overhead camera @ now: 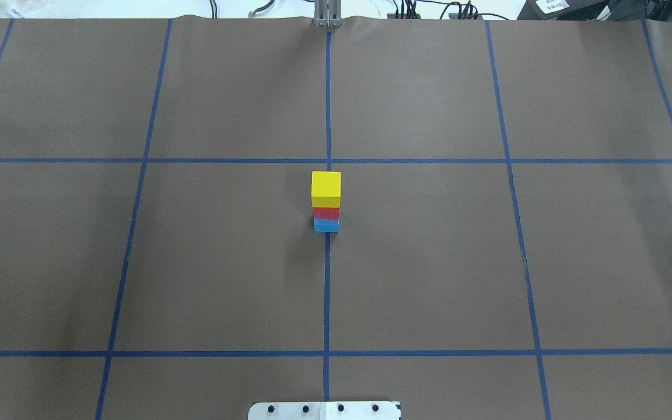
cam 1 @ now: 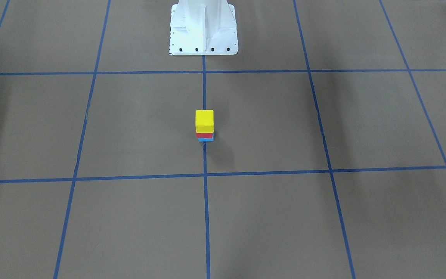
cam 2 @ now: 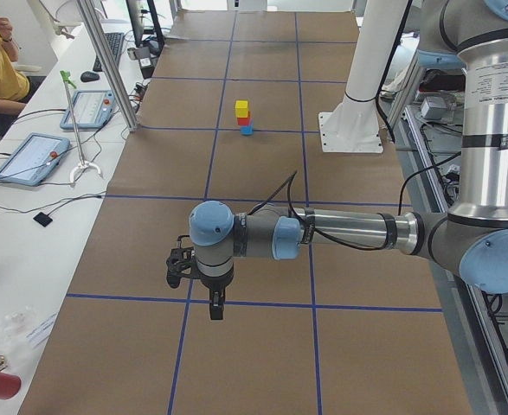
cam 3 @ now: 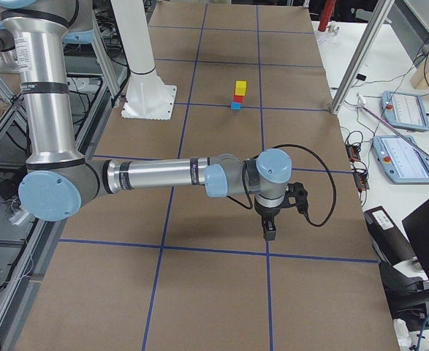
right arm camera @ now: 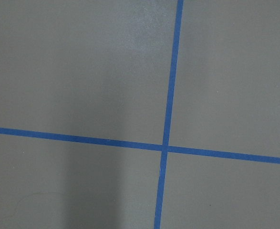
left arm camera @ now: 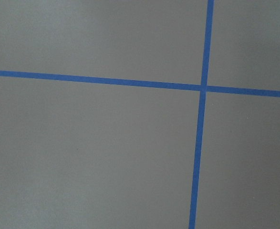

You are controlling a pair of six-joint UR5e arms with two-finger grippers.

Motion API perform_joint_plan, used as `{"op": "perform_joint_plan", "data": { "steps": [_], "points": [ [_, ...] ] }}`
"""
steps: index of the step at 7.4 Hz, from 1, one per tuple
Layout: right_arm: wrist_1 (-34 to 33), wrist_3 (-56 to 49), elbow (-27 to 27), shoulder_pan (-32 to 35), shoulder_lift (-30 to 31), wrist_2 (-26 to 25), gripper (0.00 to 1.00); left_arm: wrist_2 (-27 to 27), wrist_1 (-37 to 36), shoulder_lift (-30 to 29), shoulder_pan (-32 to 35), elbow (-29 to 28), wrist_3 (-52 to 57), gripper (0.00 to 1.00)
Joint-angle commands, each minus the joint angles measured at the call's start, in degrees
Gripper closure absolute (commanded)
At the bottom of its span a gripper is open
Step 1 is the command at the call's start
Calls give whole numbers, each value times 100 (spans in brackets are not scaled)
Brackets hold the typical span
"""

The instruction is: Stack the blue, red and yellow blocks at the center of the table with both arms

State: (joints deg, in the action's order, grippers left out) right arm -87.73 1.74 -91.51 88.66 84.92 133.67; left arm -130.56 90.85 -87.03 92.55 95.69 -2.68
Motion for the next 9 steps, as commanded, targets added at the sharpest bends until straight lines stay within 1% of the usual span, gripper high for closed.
{"op": "perform_joint_plan", "data": {
  "steps": [1,2,5,9],
  "points": [
    [-347,1,-69,55,-28,54,0,-13,372,37,-18,-95,4,0],
    [-846,-51,-304,73,-72,-33,0,-22,372,46,-26,-95,4,0],
    [-799,-639,-394,82,252,-410,0,-22,364,55,-27,-95,4,0],
    [-790,-579,-333,82,332,-403,0,-4,363,160,-27,-95,4,0]
  ]
}}
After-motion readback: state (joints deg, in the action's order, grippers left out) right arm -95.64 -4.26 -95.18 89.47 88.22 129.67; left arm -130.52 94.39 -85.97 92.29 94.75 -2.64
